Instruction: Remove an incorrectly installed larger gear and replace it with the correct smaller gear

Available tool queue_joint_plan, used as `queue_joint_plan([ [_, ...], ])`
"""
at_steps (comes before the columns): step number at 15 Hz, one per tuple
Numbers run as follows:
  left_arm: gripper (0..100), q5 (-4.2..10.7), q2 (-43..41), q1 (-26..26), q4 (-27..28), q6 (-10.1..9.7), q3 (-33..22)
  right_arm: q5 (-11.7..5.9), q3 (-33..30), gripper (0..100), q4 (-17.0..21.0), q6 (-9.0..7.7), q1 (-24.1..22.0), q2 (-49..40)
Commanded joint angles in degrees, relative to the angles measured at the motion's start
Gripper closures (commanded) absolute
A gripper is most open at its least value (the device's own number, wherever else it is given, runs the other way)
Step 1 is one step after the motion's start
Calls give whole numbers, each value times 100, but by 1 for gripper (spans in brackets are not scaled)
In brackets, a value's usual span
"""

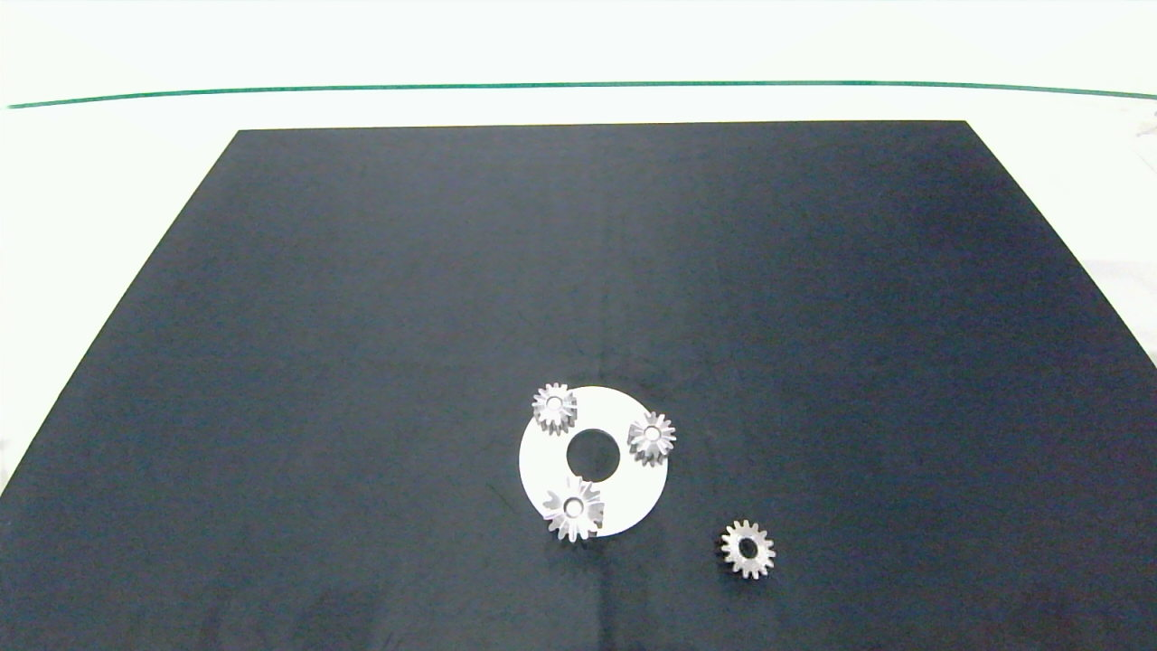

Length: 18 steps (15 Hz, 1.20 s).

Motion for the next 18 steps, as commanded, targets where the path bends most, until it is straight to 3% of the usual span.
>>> queue_joint_plan([
  [1,0,5,7,0,-2,-3,-1,4,1,0,0,-4,7,7],
  [9,0,-22,7,-9,15,147,-1,12,-17,0,52,-22,7,7],
  [12,0,-13,253,0,85,199,-204,-137,-34,0,70,-57,-29,51],
  [13,0,-13,763,0,665,199,-995,-269,-140,0,96,-198,-90,236],
  [15,0,-13,1282,-62,1667,217,-2208,-269,-720,0,685,-312,-90,482],
  [16,0,-22,1853,-105,2371,296,-3104,-234,-1432,0,1450,-321,-46,754],
  [17,0,-30,2284,-123,2625,481,-3623,-190,-2012,0,1933,-347,42,1044],
  [18,0,-30,2758,-123,2669,709,-4009,-119,-2557,0,2293,-496,191,1440],
])
